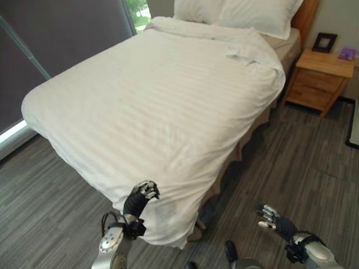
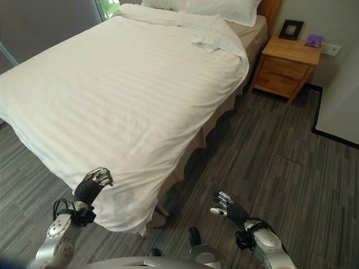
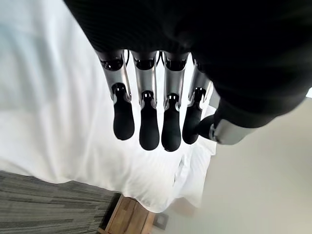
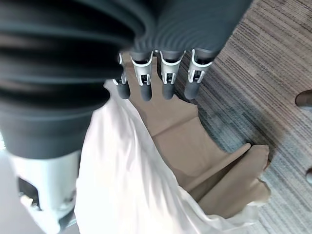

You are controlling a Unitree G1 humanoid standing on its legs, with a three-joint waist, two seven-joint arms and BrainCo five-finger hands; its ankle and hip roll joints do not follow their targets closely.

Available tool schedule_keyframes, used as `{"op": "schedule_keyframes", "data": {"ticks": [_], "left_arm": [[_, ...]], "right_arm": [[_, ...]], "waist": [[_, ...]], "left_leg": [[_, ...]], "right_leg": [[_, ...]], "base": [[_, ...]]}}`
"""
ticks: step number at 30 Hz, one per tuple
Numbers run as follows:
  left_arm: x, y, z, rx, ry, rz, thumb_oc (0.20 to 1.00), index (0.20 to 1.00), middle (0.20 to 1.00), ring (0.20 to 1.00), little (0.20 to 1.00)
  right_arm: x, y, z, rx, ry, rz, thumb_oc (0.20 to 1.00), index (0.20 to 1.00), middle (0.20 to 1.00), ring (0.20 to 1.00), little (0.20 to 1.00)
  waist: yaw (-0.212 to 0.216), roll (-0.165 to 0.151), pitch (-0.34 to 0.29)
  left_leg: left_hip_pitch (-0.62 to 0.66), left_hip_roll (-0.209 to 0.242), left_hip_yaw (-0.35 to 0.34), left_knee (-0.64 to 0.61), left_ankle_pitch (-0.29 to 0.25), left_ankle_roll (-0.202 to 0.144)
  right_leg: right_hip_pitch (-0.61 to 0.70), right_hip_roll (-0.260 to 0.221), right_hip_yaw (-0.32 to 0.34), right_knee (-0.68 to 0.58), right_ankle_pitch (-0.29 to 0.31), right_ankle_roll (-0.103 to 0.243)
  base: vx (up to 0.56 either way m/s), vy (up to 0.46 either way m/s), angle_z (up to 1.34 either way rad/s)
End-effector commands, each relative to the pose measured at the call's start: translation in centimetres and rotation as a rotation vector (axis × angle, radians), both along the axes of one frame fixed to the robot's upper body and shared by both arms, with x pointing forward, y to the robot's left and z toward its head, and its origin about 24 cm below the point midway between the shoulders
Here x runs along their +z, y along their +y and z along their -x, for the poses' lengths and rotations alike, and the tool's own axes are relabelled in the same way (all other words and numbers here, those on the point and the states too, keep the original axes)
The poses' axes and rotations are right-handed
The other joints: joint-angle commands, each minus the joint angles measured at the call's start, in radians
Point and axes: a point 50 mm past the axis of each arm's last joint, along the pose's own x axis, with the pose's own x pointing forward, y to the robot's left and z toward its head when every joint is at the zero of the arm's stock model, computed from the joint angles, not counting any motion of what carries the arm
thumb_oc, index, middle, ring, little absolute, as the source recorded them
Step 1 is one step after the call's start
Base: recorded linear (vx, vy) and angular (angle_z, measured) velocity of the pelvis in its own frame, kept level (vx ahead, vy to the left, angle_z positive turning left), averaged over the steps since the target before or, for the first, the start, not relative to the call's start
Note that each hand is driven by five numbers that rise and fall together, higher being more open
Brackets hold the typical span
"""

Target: Making the bed.

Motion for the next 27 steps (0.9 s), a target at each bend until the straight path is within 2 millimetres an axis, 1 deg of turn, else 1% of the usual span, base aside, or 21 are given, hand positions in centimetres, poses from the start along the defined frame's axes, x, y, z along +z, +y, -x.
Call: {"op": "schedule_keyframes", "data": {"ticks": [1, 2, 5, 7, 12, 13, 14, 19, 23, 27], "left_arm": [[1.0, 0.9, -1.7, 0.007, -0.061, -0.062, 0.200, 0.200, 0.200, 0.200, 0.200], [0.2, 0.7, -1.8, 0.004, -0.026, -0.053, 0.200, 0.200, 0.200, 0.200, 0.200], [-0.3, 0.4, -2.1, -0.006, -0.003, -0.053, 0.200, 0.200, 0.200, 0.200, 0.200], [-0.5, -0.2, -2.8, -0.031, 0.007, -0.093, 0.200, 0.200, 0.200, 0.200, 0.200], [0.7, -1.7, -4.9, -0.089, -0.047, -0.135, 0.200, 0.200, 0.200, 0.200, 0.200], [1.3, -2.4, -5.7, -0.119, -0.073, -0.141, 0.200, 0.200, 0.200, 0.200, 0.200], [1.3, -2.4, -5.7, -0.119, -0.073, -0.141, 0.200, 0.200, 0.200, 0.200, 0.200], [2.2, -3.8, -6.9, -0.196, -0.114, -0.182, 0.200, 0.200, 0.200, 0.200, 0.200], [1.9, -4.1, -7.1, -0.184, -0.105, -0.164, 0.200, 0.200, 0.200, 0.200, 0.200], [1.1, -4.1, -7.2, -0.113, -0.072, -0.072, 0.200, 0.200, 0.200, 0.200, 0.200]], "right_arm": [[1.6, 1.9, -2.4, 0.065, -0.112, -0.032, 1.000, 1.000, 1.000, 1.000, 1.000], [1.6, 2.1, -2.6, 0.067, -0.113, -0.037, 1.000, 1.000, 1.000, 1.000, 1.000], [1.5, 2.3, -2.7, 0.073, -0.109, -0.040, 1.000, 1.000, 1.000, 1.000, 1.000], [1.2, 2.9, -2.9, 0.094, -0.100, -0.037, 1.000, 1.000, 1.000, 1.000, 1.000], [1.3, 4.0, -3.3, 0.142, -0.106, -0.038, 1.000, 1.000, 1.000, 1.000, 1.000], [1.3, 4.4, -3.5, 0.159, -0.106, -0.038, 1.000, 1.000, 1.000, 1.000, 1.000], [1.3, 4.4, -3.5, 0.159, -0.106, -0.038, 1.000, 1.000, 1.000, 1.000, 1.000], [1.2, 4.4, -3.5, 0.189, -0.096, -0.015, 1.000, 1.000, 1.000, 1.000, 1.000], [1.2, 4.2, -3.5, 0.188, -0.095, -0.004, 1.000, 1.000, 1.000, 1.000, 1.000], [1.1, 3.9, -3.3, 0.172, -0.093, -0.001, 1.000, 1.000, 1.000, 1.000, 1.000]], "waist": [[-0.003, -0.030, 0.009], [-0.006, -0.031, 0.008], [-0.011, -0.032, 0.007], [-0.018, -0.031, 0.008], [-0.037, -0.029, 0.010], [-0.045, -0.028, 0.011], [-0.045, -0.028, 0.011], [-0.061, -0.025, 0.008], [-0.068, -0.026, 0.008], [-0.072, -0.029, 0.017]], "left_leg": [[0.003, -0.018, -0.026, 0.013, 0.017, -0.024], [0.001, -0.018, -0.023, 0.013, 0.016, -0.024], [0.000, -0.017, -0.018, 0.013, 0.015, -0.024], [0.000, -0.017, -0.011, 0.013, 0.013, -0.025], [-0.003, -0.015, 0.000, 0.013, 0.012, -0.027], [-0.004, -0.014, 0.006, 0.013, 0.012, -0.027], [-0.004, -0.014, 0.006, 0.013, 0.012, -0.027], [-0.003, -0.011, 0.022, 0.013, 0.009, -0.028], [-0.005, -0.009, 0.026, 0.013, 0.009, -0.029], [-0.016, -0.006, 0.028, 0.013, 0.013, -0.032]], "right_leg": [[0.053, -0.040, -0.012, 0.016, -0.013, 0.076], [0.050, -0.039, -0.009, 0.016, -0.013, 0.077], [0.047, -0.039, -0.004, 0.016, -0.012, 0.077], [0.043, -0.038, 0.001, 0.016, -0.010, 0.076], [0.033, -0.037, 0.016, 0.016, -0.006, 0.077], [0.027, -0.038, 0.021, 0.016, -0.003, 0.079], [0.027, -0.037, 0.021, 0.016, -0.003, 0.079], [0.021, -0.035, 0.034, 0.016, -0.001, 0.082], [0.015, -0.033, 0.039, 0.016, 0.001, 0.081], [0.002, -0.030, 0.041, 0.016, 0.005, 0.080]], "base": [[0.01, 0.019, -0.07], [0.01, 0.016, -0.07], [0.01, 0.013, -0.08], [0.01, 0.013, -0.07], [0.00, 0.005, -0.02], [0.00, 0.002, -0.04], [0.01, 0.004, -0.07], [0.02, -0.002, -0.16], [0.01, -0.010, -0.09], [-0.01, -0.014, -0.06]]}}
